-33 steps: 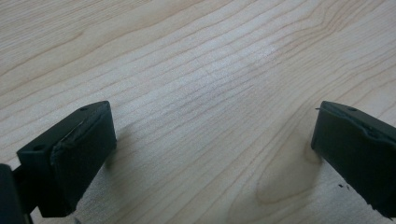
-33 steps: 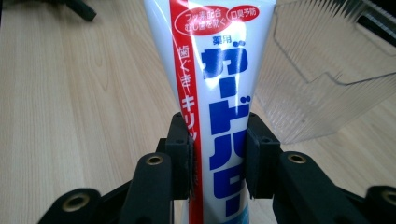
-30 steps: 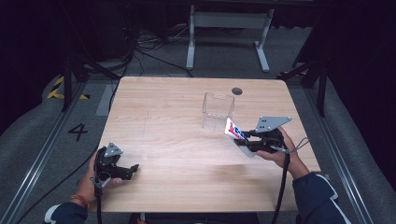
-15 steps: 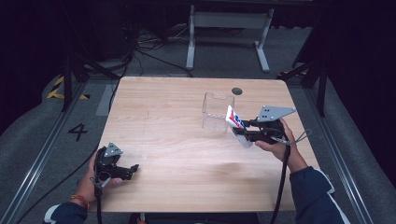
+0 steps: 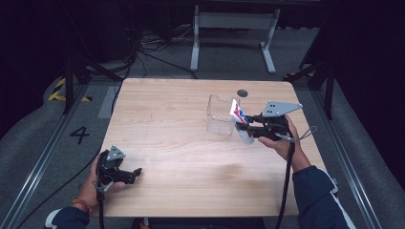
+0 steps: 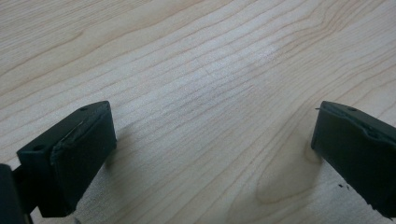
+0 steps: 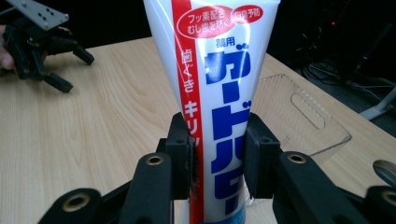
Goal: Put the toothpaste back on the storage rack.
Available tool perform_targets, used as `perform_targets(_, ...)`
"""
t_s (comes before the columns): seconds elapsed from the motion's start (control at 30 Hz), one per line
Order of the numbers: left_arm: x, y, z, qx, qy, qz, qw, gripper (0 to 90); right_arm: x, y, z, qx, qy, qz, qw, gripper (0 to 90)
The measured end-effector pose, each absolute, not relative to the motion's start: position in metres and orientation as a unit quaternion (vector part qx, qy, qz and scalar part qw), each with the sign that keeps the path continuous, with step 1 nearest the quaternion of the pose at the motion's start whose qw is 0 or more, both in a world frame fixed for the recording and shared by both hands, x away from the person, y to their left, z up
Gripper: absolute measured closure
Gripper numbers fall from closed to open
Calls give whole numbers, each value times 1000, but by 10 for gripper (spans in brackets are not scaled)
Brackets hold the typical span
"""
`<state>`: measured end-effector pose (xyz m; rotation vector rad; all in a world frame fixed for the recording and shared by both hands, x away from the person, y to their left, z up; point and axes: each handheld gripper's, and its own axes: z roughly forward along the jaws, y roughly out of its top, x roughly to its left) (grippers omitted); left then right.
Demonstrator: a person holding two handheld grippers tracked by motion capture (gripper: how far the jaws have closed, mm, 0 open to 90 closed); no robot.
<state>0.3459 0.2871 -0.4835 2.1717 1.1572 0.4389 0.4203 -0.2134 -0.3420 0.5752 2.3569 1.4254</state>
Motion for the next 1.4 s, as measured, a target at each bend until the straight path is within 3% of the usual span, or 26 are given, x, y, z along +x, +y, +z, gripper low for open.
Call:
perform_targets(0.73, 346, 287, -484, 824, 440, 165, 317, 3, 459, -195, -303, 212, 800, 525, 197, 684)
perform_targets(1.4, 346, 287, -483, 825, 439, 165, 315, 3, 496, -171, -314, 227, 800, 522, 191, 683)
